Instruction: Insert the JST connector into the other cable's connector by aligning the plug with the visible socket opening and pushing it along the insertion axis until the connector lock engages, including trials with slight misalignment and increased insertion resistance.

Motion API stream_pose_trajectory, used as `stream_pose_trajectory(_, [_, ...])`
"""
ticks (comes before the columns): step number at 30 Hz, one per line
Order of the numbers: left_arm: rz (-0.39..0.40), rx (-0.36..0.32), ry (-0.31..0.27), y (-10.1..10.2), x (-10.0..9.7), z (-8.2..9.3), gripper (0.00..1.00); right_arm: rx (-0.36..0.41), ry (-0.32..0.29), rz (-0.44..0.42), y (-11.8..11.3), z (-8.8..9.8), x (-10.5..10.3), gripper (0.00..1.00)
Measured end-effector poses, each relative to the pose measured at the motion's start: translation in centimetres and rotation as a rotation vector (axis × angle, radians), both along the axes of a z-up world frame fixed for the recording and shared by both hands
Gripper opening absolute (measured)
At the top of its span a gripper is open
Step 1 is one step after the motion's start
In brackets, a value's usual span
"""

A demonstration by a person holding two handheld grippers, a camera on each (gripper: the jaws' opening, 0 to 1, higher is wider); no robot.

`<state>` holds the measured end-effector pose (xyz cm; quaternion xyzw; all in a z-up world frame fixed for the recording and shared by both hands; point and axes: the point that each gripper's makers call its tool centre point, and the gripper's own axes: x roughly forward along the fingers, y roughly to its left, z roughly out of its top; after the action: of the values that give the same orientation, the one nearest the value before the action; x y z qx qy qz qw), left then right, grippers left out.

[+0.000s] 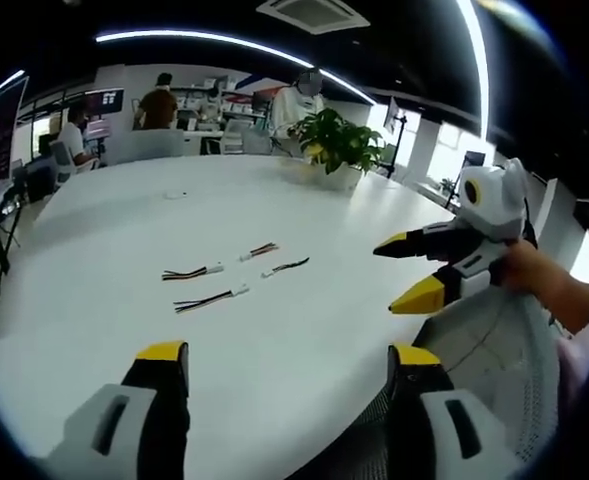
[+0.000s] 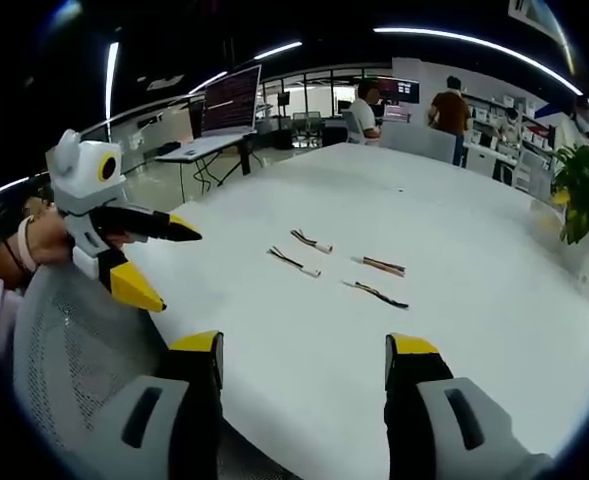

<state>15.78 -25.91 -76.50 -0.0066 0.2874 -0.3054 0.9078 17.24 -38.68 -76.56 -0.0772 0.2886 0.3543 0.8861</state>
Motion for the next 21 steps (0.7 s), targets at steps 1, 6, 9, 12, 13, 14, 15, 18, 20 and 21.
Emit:
stream_pose_trajectory(1, [-0.003,0.0,0.002,-0.1,0.0,0.0,0.8,0.001,0.0,0.0,0.0,0.0,0.0,0.63])
stream_pose_trajectory(6, [0.004,-0.017,-0.001,0.1,0.0,0.2,0.79,0.011,0.0,-0.001,0.0,0.2,0.1,0.64])
stream_pose_trajectory(9, [0.023,-0.099,0.016,0.0,0.1,0.7,0.79,0.02,0.006,-0.005,-0.1,0.2,0.2,0.64])
stream_pose_trajectory(12, [0.025,-0.063,0.003,0.4,0.2,0.7,0.79,0.051,0.021,-0.015,-0.2,0.4,0.3,0.64])
stream_pose_trajectory(13, [0.023,-0.049,0.0,0.5,0.3,0.6,0.79,0.05,0.021,-0.017,-0.4,0.5,0.4,0.64])
stream_pose_trajectory(14, [0.02,-0.034,-0.002,0.6,0.3,0.5,0.79,0.044,0.018,-0.018,-0.4,0.5,0.4,0.64])
stream_pose_trajectory(15, [0.016,-0.015,-0.001,0.7,0.4,0.4,0.8,0.027,0.014,-0.015,-0.7,0.4,0.5,0.65])
stream_pose_trajectory(18, [-0.003,0.055,0.009,1.2,0.5,-0.3,0.8,0.048,0.039,-0.015,-0.9,0.3,0.6,0.65])
stream_pose_trajectory(20, [-0.009,0.068,0.004,1.3,0.6,-0.4,0.8,0.059,0.037,-0.023,-1.1,0.5,0.8,0.64])
stream_pose_trajectory(21, [-0.01,0.064,0.004,1.3,0.6,-0.3,0.8,0.018,-0.014,-0.029,-1.6,0.8,1.3,0.62])
